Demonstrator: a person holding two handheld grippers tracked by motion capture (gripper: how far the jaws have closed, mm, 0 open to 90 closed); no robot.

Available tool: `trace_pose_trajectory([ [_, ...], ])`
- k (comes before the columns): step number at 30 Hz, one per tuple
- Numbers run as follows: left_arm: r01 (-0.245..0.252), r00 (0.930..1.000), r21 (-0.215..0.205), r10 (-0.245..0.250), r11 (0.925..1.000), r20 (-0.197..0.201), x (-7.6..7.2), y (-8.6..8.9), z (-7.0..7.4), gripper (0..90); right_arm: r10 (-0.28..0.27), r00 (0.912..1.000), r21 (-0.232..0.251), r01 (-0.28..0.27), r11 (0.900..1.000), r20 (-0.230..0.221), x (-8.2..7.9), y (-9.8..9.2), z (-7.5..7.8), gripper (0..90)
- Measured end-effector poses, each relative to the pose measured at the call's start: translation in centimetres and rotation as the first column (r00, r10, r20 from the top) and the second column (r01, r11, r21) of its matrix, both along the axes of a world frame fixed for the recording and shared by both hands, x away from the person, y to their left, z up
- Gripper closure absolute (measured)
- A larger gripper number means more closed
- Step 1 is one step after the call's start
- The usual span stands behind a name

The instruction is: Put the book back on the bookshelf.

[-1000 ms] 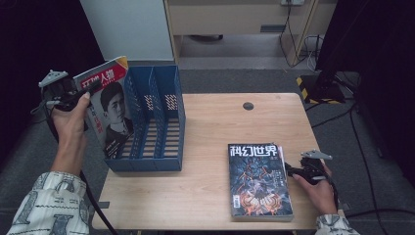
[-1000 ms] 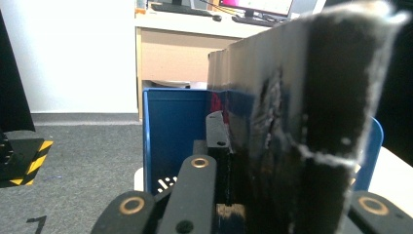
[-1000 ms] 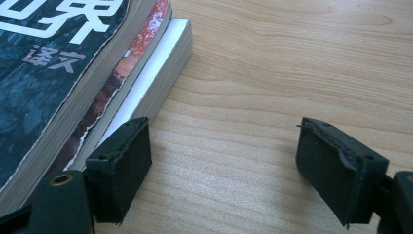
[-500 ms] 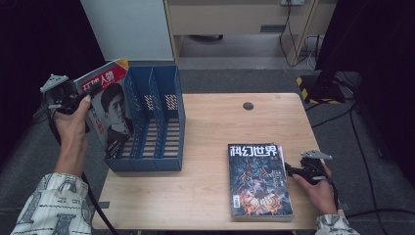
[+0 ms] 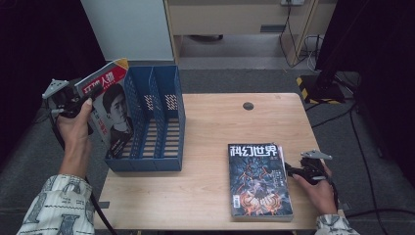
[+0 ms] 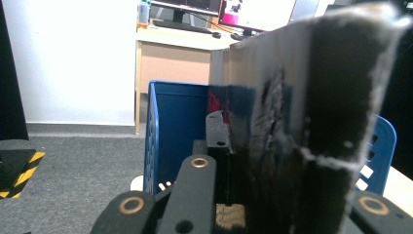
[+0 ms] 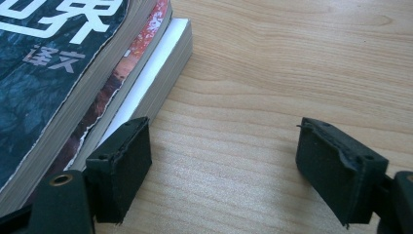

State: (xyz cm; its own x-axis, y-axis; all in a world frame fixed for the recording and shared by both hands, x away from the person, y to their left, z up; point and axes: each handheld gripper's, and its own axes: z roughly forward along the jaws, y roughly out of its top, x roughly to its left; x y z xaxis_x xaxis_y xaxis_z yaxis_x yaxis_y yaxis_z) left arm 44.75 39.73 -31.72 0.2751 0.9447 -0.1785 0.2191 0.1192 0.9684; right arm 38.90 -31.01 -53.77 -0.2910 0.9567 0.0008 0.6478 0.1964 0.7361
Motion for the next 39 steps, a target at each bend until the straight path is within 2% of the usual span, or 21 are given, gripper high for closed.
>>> trace_pose_trajectory([
  [10, -0.003, 0.9998, 0.012, 0.003, 0.9999, 0.021, -1.0, -0.2, -1.0, 86.0, -0.001, 1.0, 0.001, 0.001, 1.0, -0.001, 0.0, 0.0, 0.0, 20.8],
  [12, -0.006, 0.9999, 0.016, 0.005, 0.9999, 0.011, -1.1, -0.1, -1.3, 86.1, -0.001, 1.0, 0.001, 0.001, 1.0, -0.001, 0.0, 0.0, 0.0, 20.9],
  [17, -0.01, 1.0, -0.006, 0.01, 0.9999, 0.002, -1.2, 0.3, -2.4, 86.2, -0.001, 1.0, 0.001, 0.001, 1.0, -0.001, 0.0, 0.0, 0.0, 20.8],
  [28, -0.008, 0.9998, -0.001, 0.008, 1.0, -0.016, -1.6, 0.7, -3.6, 86.0, 0.0, 1.0, 0.001, 0.0, 1.0, -0.001, 0.0, 0.0, 0.0, 20.8],
  [31, -0.024, 0.9991, 0.008, 0.024, 0.9997, -0.036, -1.8, 0.8, -3.6, 85.9, -0.001, 1.0, 0.001, 0.001, 1.0, -0.001, 0.0, 0.0, 0.0, 20.8],
  [36, -0.045, 0.9926, 0.07, 0.053, 0.9965, -0.109, -2.3, 0.7, -4.0, 85.4, 0.0, 1.0, 0.001, 0.0, 1.0, -0.001, 0.0, 0.0, 0.0, 20.8],
  [39, -0.05, 0.991, 0.058, 0.057, 0.997, -0.121, -2.8, 1.2, -4.2, 85.4, 0.0, 1.0, 0.001, 0.0, 1.0, -0.001, 0.0, 0.0, 0.0, 20.8],
])
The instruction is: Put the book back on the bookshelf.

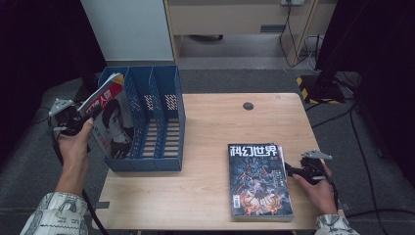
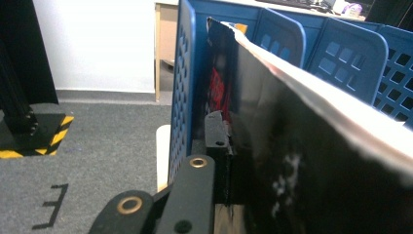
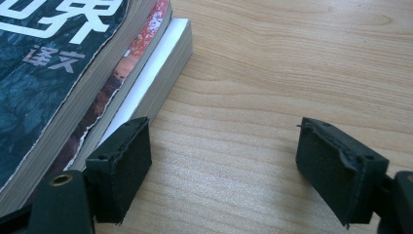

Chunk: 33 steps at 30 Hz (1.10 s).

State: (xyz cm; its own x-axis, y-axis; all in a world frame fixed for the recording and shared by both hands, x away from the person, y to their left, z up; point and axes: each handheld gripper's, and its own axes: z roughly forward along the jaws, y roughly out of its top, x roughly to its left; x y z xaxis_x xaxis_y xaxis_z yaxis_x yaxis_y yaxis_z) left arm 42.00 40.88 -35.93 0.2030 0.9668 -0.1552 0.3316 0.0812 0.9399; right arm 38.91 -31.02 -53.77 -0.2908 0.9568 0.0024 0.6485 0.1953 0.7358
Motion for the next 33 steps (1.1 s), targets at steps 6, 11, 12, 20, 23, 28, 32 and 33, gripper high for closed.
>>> trace_pose_trajectory([
  [6, -0.02, 0.9994, -0.003, 0.019, 0.9998, -0.028, -0.4, 0.6, -0.1, 85.3, 0.0, 1.0, 0.0, 0.0, 1.0, 0.0, 0.0, 0.0, 0.0, 20.8],
  [11, -0.022, 0.9989, -0.009, 0.021, 0.9997, -0.041, -0.6, 0.8, 0.0, 84.8, 0.002, 1.0, -0.001, -0.002, 1.0, 0.001, 0.0, 0.0, 0.0, 20.7],
  [12, -0.021, 0.9987, -0.009, 0.02, 0.9997, -0.047, -0.6, 0.8, 0.0, 84.3, 0.0, 1.0, 0.0, 0.0, 1.0, 0.0, 0.0, 0.0, 0.0, 20.7],
  [20, -0.007, 0.9964, 0.006, 0.007, 1.0, -0.085, -0.6, 0.8, 0.7, 82.5, 0.0, 1.0, 0.0, 0.0, 1.0, 0.0, 0.0, 0.0, 0.0, 20.7],
  [23, -0.005, 0.995, -0.001, 0.005, 1.0, -0.099, -0.5, 0.9, 0.9, 81.5, 0.0, 1.0, 0.0, 0.0, 1.0, 0.0, 0.0, 0.0, 0.0, 20.7],
  [28, 0.001, 0.995, 0.001, -0.001, 1.0, -0.1, -0.4, 0.9, 1.7, 78.3, 0.0, 1.0, 0.0, 0.0, 1.0, 0.0, 0.0, 0.0, 0.0, 20.7],
  [32, 0.01, 0.9929, 0.017, -0.008, 0.9998, -0.119, -0.2, 0.8, 2.3, 76.7, 0.0, 1.0, 0.001, 0.0, 1.0, 0.0, 0.0, 0.0, 0.0, 20.7],
  [33, 0.01, 0.9925, 0.018, -0.008, 0.9998, -0.122, -0.2, 0.8, 2.4, 76.4, 0.0, 1.0, 0.0, 0.0, 1.0, 0.0, 0.0, 0.0, 0.0, 20.7],
])
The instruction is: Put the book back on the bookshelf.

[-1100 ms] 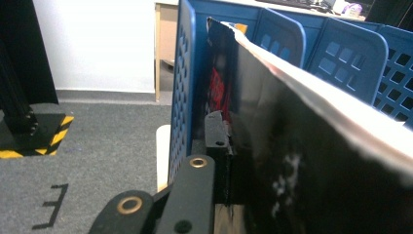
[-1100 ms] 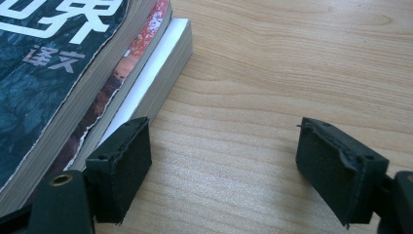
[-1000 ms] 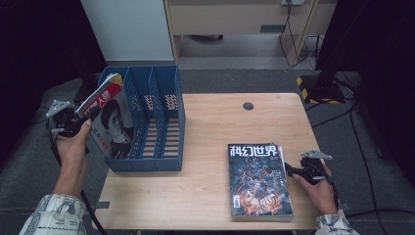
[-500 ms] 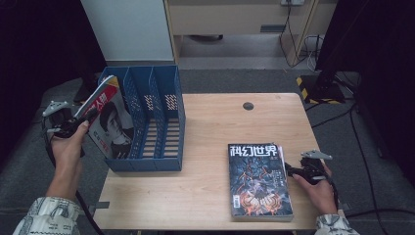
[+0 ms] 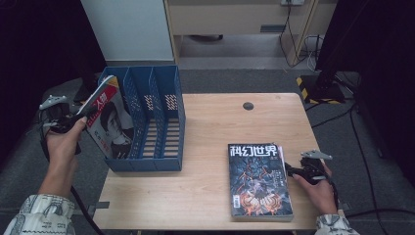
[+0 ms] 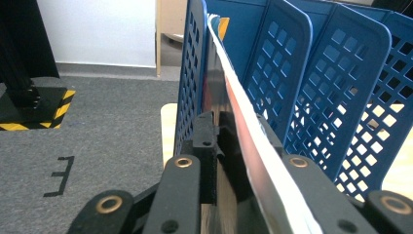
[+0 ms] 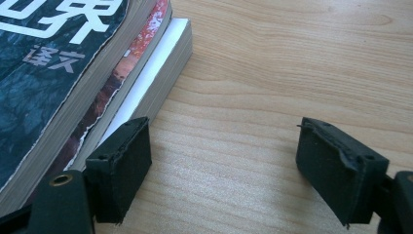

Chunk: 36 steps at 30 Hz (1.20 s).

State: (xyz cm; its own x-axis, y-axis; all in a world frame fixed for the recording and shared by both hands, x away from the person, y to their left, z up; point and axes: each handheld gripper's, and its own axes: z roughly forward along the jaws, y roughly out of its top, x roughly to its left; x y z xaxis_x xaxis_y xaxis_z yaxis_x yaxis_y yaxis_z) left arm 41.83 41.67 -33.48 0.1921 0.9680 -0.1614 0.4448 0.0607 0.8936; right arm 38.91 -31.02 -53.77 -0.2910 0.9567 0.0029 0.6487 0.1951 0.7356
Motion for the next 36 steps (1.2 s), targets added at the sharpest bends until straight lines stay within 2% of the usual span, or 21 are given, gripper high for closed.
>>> trace_pose_trajectory([
  [6, -0.003, 0.9999, 0.02, 0.003, 0.9998, -0.015, 0.3, 0.1, 1.0, 74.8, 0.0, 1.0, 0.0, 0.0, 1.0, 0.0, 0.0, 0.0, 0.0, 20.7],
  [10, 0.005, 0.9984, 0.062, -0.001, 0.9981, -0.057, 0.8, -0.1, 1.4, 73.6, 0.0, 1.0, 0.0, 0.0, 1.0, 0.0, 0.0, 0.0, 0.0, 20.7],
  [12, 0.01, 0.9974, 0.066, -0.005, 0.9978, -0.072, 0.9, -0.2, 1.5, 73.8, 0.002, 1.0, -0.001, -0.002, 1.0, 0.001, 0.0, 0.0, 0.0, 20.7],
  [14, 0.025, 0.9965, 0.065, -0.02, 0.9976, -0.082, 1.0, -0.3, 1.5, 81.3, 0.0, 1.0, 0.0, 0.0, 1.0, 0.0, 0.0, 0.0, 0.0, 20.7],
  [16, 0.027, 0.9963, 0.091, -0.019, 0.9954, -0.084, 1.0, -0.4, 1.6, 85.5, 0.0, 1.0, 0.0, 0.0, 1.0, 0.0, 0.0, 0.0, 0.0, 20.7],
  [21, 0.012, 0.9961, 0.057, -0.007, 0.9983, -0.088, 1.0, 0.1, 1.6, 86.4, -0.001, 1.0, 0.001, 0.001, 1.0, -0.002, 0.0, 0.0, 0.0, 20.7],
  [36, 0.002, 0.9992, 0.021, -0.001, 0.9998, -0.04, 0.7, 0.4, 2.0, 86.5, -0.001, 1.0, 0.001, 0.001, 1.0, -0.002, 0.0, 0.0, 0.0, 20.7],
])
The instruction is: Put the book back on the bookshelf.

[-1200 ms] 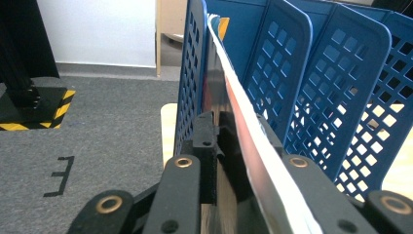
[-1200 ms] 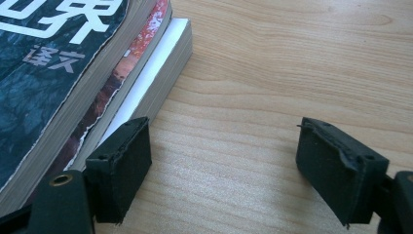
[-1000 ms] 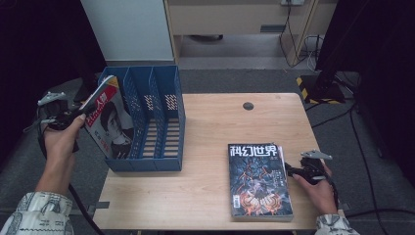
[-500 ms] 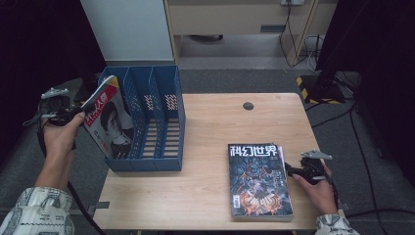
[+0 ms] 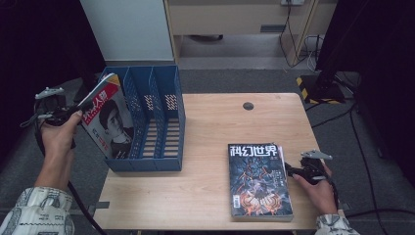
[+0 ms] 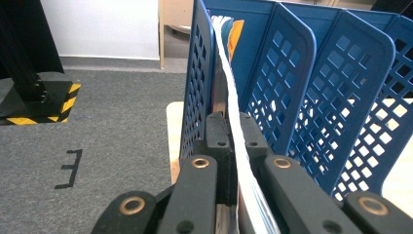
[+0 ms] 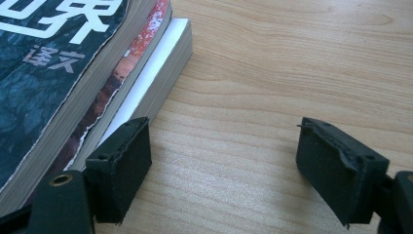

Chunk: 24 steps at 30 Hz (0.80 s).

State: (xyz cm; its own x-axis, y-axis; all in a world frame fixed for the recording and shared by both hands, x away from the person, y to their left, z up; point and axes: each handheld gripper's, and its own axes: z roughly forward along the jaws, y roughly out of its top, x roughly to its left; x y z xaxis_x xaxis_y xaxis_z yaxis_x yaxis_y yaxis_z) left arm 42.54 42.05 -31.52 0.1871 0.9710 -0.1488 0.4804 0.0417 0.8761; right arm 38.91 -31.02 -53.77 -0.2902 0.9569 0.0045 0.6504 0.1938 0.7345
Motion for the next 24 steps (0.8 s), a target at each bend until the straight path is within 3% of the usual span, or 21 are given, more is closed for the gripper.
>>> trace_pose_trajectory([
  [11, -0.004, 0.999, -0.007, 0.004, 1.0, 0.045, 0.0, -0.7, 1.2, 86.5, 0.0, 1.0, 0.0, 0.0, 1.0, 0.0, 0.0, 0.0, 0.0, 20.7],
  [24, -0.025, 0.9945, -0.031, 0.028, 0.9992, 0.101, 0.2, -0.3, 1.2, 86.5, 0.0, 1.0, 0.0, 0.0, 1.0, 0.0, 0.0, 0.0, 0.0, 20.7],
])
